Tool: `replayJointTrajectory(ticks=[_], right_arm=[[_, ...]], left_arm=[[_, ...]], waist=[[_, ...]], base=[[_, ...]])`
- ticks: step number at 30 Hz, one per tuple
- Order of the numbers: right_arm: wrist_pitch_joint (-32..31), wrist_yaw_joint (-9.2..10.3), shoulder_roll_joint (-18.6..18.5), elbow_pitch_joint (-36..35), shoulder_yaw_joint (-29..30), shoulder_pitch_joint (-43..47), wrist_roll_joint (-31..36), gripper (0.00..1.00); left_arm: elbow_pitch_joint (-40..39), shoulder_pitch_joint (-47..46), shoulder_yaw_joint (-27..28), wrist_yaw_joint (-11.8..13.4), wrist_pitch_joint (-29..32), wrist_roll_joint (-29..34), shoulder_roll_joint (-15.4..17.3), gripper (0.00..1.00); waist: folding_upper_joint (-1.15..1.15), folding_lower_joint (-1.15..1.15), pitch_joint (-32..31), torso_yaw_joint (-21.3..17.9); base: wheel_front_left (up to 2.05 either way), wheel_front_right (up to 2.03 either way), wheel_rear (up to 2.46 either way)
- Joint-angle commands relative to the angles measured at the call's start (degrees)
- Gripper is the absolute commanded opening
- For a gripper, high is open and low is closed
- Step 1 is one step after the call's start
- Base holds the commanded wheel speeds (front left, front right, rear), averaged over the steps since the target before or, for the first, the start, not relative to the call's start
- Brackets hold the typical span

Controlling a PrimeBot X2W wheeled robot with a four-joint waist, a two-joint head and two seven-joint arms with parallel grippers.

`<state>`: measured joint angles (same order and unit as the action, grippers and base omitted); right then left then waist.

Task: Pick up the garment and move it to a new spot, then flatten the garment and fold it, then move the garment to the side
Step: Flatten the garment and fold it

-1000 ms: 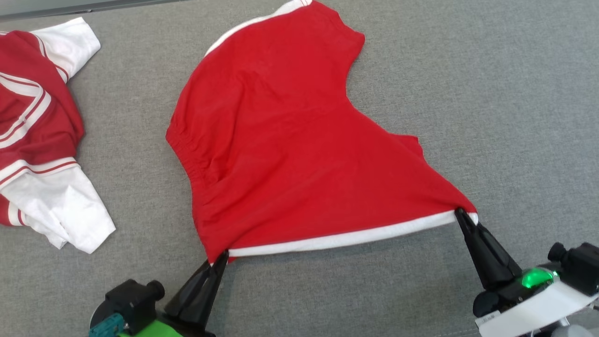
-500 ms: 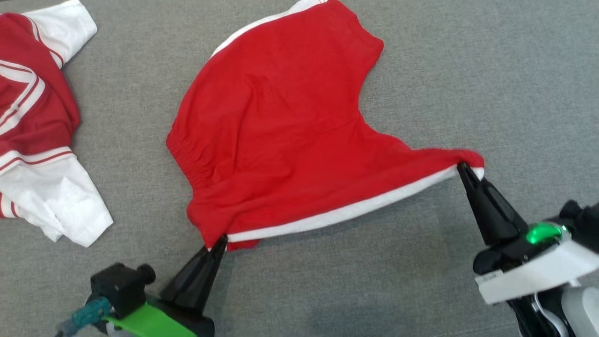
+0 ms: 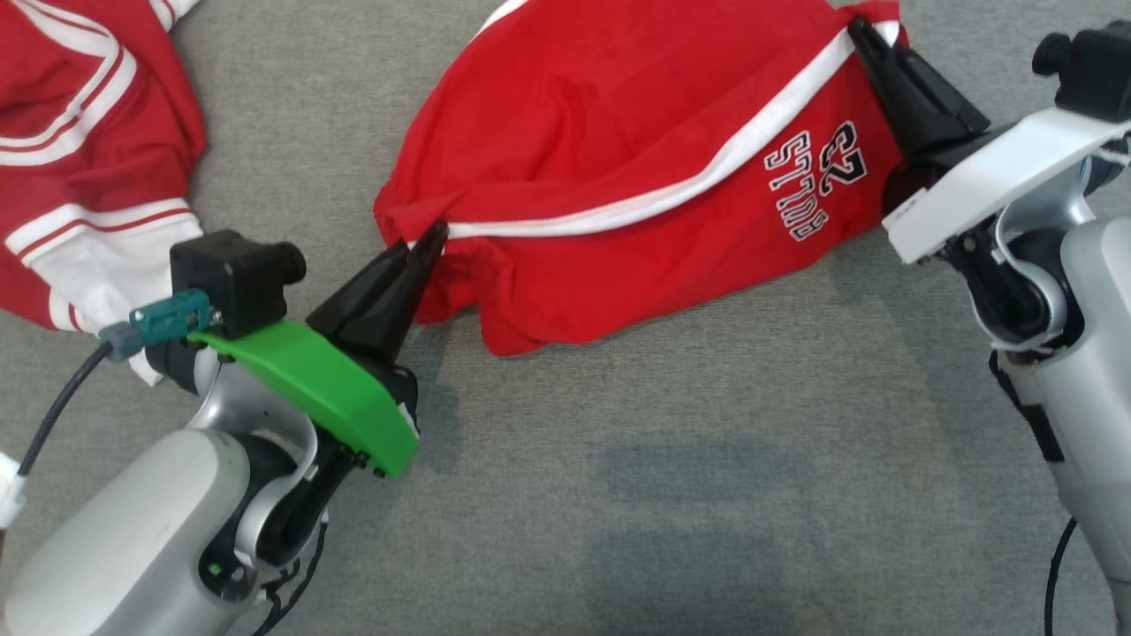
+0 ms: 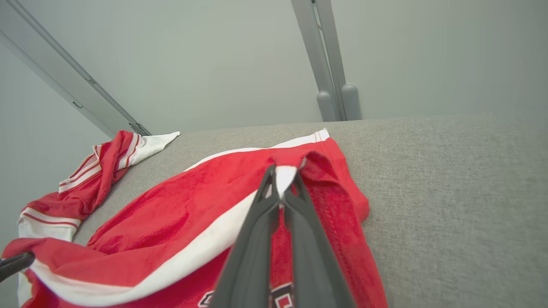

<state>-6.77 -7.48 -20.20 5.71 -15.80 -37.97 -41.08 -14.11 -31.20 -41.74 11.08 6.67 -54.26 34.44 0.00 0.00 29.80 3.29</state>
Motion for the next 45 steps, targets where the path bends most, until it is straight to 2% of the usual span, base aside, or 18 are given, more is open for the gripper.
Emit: replayJointTrajectory(ticks=[1, 7, 15, 23, 31, 34, 35, 36, 37, 38, 45], right_arm=[[-0.61, -0.01, -0.86, 2.50, -0.15, -3.51, 0.29, 0.00], [-1.41, -0.01, -2.01, 10.42, -0.49, -13.15, 0.47, 0.00], [-1.78, -0.01, -4.12, 19.20, -0.91, -20.26, 1.47, 0.00], [-1.47, -0.01, -3.83, 23.66, -3.26, -23.02, 2.04, 0.00], [-1.63, -0.01, -4.40, 25.33, -6.33, -24.47, 1.44, 0.00], [-1.50, -0.01, -4.56, 26.53, -6.99, -24.95, 2.11, 0.00], [-1.15, 0.00, -4.55, 27.09, -7.08, -25.06, 2.54, 0.16], [-0.94, 0.00, -4.44, 27.59, -7.31, -25.12, 2.90, 0.44], [-0.58, -0.01, -4.35, 28.06, -7.51, -25.26, 3.36, 0.94], [-0.20, 0.00, -4.44, 28.57, -7.68, -25.39, 4.00, 1.00], [2.98, 0.00, -4.33, 31.41, -7.04, -25.56, 5.41, 1.00]], left_arm=[[1.65, -3.04, 0.23, -0.35, 0.73, -0.19, -1.30, 0.00], [8.70, -10.32, 0.28, -1.46, 2.16, -1.20, -6.59, 0.00], [20.46, -18.04, -0.40, -3.71, 3.67, -3.11, -14.40, 0.00], [28.18, -21.90, -0.62, -5.38, 3.60, -4.15, -18.22, 0.00], [32.10, -22.75, -0.98, -6.53, 3.30, -4.39, -18.93, 0.00], [32.87, -22.62, -0.98, -6.60, 3.31, -4.64, -19.28, 0.34], [33.08, -22.49, -0.82, -6.44, 3.15, -4.87, -19.49, 0.58], [33.23, -22.42, -0.76, -6.27, 2.97, -4.90, -19.62, 1.00], [33.23, -22.34, -0.59, -6.24, 2.53, -4.92, -19.77, 1.00], [33.26, -22.06, -0.33, -6.10, 2.34, -5.25, -20.01, 1.00], [32.04, -21.22, -1.92, -4.27, 0.14, -1.13, -18.67, 1.00]], waist=[[0.00, 0.00, 2.60, 5.27], [0.00, 0.00, 3.80, 8.98], [0.00, 0.00, 3.98, 11.65], [0.00, 0.00, 3.89, 11.68], [0.00, 0.00, 3.95, 11.11], [0.00, 0.00, 3.63, 11.16], [0.00, 0.00, 3.49, 11.22], [0.00, 0.00, 3.32, 11.28], [0.00, 0.00, 3.17, 11.36], [0.00, 0.00, 2.99, 11.46], [0.00, 0.00, 1.76, 11.85]], base=[[0.00, 0.00, 0.00], [0.00, 0.00, 0.00], [0.00, 0.00, 0.00], [0.00, 0.00, 0.00], [0.00, 0.00, 0.00], [0.00, 0.00, 0.00], [0.00, 0.00, 0.00], [0.00, 0.00, 0.00], [0.00, 0.00, 0.00], [0.00, 0.00, 0.00], [0.00, 0.00, 0.00]])
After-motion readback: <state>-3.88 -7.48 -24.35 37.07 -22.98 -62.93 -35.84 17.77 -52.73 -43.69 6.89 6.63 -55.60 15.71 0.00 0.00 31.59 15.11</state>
